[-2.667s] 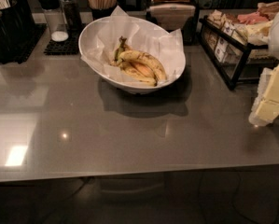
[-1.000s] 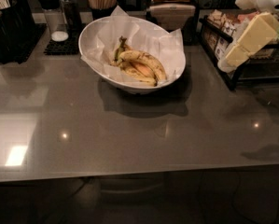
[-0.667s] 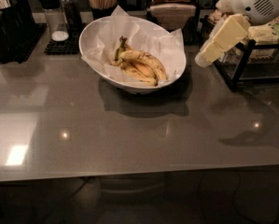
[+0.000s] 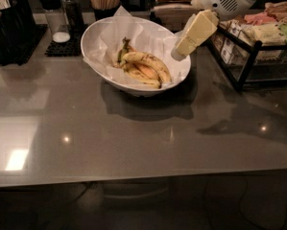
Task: Pick banana from white bowl
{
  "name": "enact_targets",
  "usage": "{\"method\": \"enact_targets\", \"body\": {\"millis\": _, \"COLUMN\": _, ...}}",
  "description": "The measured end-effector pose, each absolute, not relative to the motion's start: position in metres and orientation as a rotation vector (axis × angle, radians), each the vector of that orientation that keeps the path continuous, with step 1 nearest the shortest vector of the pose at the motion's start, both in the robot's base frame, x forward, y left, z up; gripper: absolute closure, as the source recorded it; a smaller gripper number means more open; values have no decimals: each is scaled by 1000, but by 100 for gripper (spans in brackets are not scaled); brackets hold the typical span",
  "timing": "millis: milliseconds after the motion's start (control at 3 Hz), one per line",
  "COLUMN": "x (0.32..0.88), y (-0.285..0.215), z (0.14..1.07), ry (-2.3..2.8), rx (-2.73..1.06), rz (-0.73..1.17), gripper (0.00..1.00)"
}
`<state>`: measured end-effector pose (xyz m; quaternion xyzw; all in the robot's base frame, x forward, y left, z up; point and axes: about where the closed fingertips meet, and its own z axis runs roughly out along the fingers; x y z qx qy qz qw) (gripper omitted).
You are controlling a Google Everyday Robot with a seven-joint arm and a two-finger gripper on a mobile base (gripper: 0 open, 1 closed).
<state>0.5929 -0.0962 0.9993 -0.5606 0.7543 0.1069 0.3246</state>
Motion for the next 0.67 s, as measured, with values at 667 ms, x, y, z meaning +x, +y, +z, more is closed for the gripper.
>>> {"method": "enact_targets", "body": {"millis": 667, "x": 622, "y": -85, "z": 970, "ry": 2009, "rx": -1419, "rz": 355, "gripper": 0}}
